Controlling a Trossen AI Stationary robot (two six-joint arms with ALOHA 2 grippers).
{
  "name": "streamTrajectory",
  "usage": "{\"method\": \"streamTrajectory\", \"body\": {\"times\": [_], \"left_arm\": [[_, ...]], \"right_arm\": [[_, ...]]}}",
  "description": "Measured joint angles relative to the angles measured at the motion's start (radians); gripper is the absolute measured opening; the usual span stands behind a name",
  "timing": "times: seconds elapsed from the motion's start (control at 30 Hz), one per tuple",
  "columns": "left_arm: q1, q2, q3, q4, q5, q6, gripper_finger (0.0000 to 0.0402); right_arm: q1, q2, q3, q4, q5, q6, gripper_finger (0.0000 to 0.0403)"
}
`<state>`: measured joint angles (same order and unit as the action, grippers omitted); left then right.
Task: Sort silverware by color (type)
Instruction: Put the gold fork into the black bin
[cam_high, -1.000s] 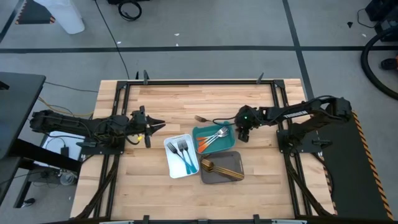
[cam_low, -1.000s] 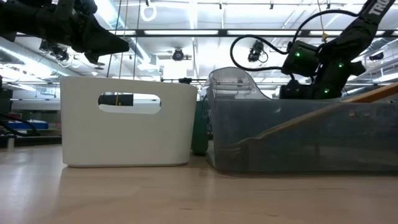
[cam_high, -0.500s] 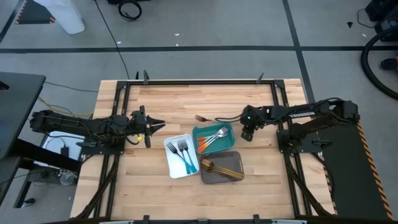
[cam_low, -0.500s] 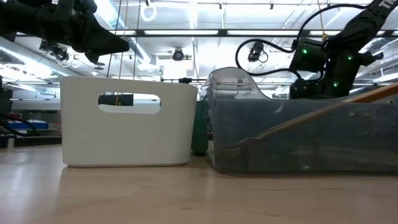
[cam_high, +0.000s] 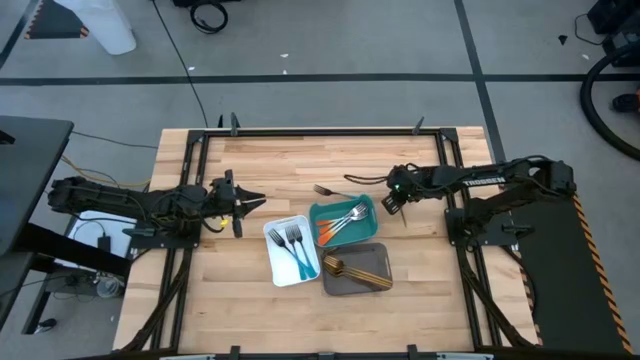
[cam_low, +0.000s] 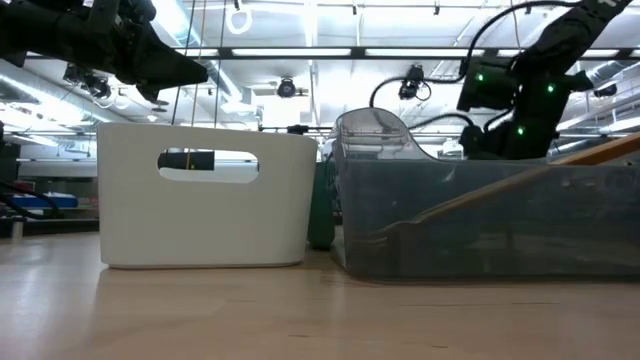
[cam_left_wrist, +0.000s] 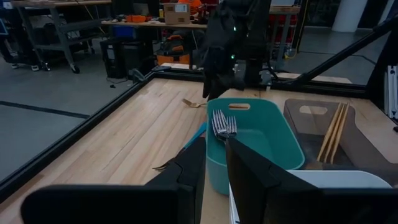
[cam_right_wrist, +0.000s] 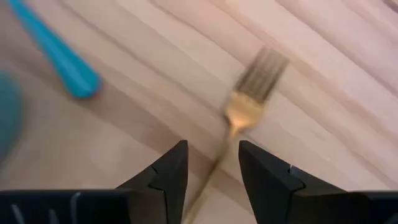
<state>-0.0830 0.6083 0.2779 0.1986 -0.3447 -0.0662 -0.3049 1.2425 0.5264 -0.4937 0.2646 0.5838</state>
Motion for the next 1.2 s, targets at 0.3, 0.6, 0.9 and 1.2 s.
{"method": "streamTrajectory", "body": {"times": [0.3,0.6,0.9,1.2], "left_arm": [[0.0,0.0,0.0,0.0,0.001,0.0,0.0071],[0.0,0.0,0.0,-0.001,0.001,0.0,0.0071],[0.0,0.0,0.0,-0.002,0.001,-0.001,0.0071],[0.0,0.0,-0.001,-0.012,0.001,-0.028,0.0071]], "right_arm": [[0.047,0.09,-0.01,0.018,0.042,0.085,0.0148],[0.049,0.14,-0.006,0.026,0.002,0.167,0.0061],[0.048,0.105,-0.009,0.025,-0.012,0.181,0.0015],[0.048,0.026,0.045,-0.082,-0.035,0.164,0.0014]]}}
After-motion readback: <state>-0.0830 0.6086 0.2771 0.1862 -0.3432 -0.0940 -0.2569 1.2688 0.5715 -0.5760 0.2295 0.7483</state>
